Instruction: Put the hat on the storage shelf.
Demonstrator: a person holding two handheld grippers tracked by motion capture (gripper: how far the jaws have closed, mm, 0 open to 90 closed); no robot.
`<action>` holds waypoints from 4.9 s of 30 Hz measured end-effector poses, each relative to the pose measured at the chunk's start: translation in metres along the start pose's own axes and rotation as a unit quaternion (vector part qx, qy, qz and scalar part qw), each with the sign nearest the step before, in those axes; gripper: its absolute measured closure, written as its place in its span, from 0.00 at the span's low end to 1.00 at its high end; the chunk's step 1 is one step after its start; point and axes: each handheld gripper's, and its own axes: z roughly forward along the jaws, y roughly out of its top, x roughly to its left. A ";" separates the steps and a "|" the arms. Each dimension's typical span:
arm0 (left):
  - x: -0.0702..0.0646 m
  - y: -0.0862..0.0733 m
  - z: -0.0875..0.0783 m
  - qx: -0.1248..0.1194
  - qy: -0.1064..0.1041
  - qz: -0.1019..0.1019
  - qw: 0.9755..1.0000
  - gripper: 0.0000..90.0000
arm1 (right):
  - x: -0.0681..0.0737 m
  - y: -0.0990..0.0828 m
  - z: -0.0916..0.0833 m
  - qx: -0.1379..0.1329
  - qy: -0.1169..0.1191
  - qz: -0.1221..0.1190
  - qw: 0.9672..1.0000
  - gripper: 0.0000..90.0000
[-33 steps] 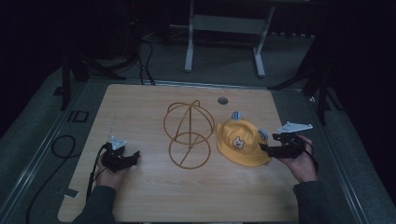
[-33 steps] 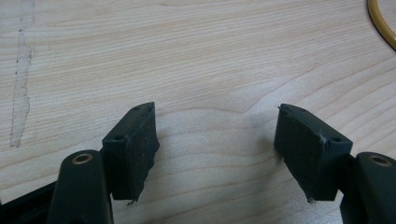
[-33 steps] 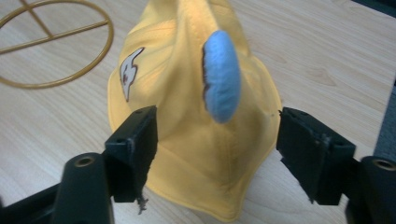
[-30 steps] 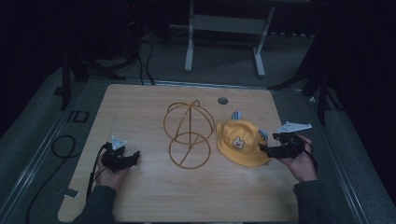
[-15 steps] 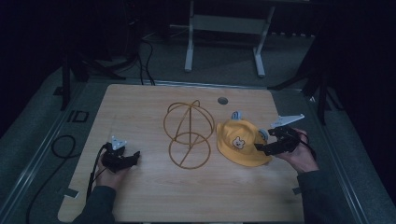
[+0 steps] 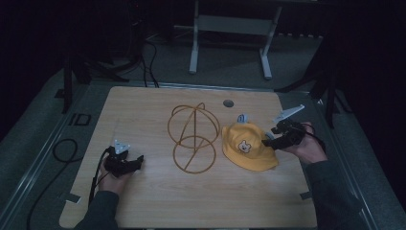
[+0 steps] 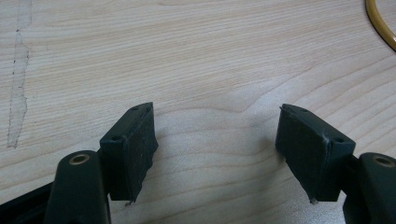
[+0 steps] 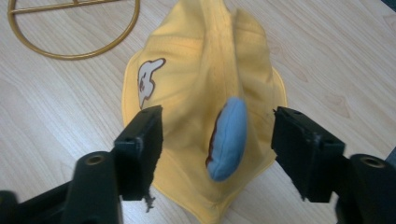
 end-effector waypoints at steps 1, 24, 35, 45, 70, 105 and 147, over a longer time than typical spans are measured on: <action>0.000 0.000 0.000 0.000 0.000 -0.001 1.000 0.32 | 0.000 0.002 0.000 0.003 0.001 -0.003 1.000 0.41; 0.000 0.000 0.000 0.000 -0.001 -0.001 1.000 0.31 | -0.006 0.057 0.029 0.087 0.012 -0.021 0.996 0.55; 0.000 0.000 0.000 0.001 -0.001 0.000 1.000 0.31 | -0.001 0.068 0.044 0.111 0.012 -0.035 0.993 0.69; 0.000 0.000 0.000 0.001 -0.001 0.000 1.000 0.31 | -0.004 0.069 0.048 0.121 0.009 -0.026 0.992 0.71; -0.001 0.000 0.000 0.001 -0.002 0.000 1.000 0.30 | -0.004 0.072 0.036 0.132 0.015 -0.045 0.990 0.85; -0.001 0.000 0.000 0.002 -0.002 0.001 1.000 0.30 | 0.010 0.078 -0.018 0.074 0.019 -0.098 0.992 0.86; -0.001 0.000 0.000 0.001 -0.002 0.001 1.000 0.30 | 0.012 0.087 -0.074 -0.001 0.034 -0.109 0.993 0.86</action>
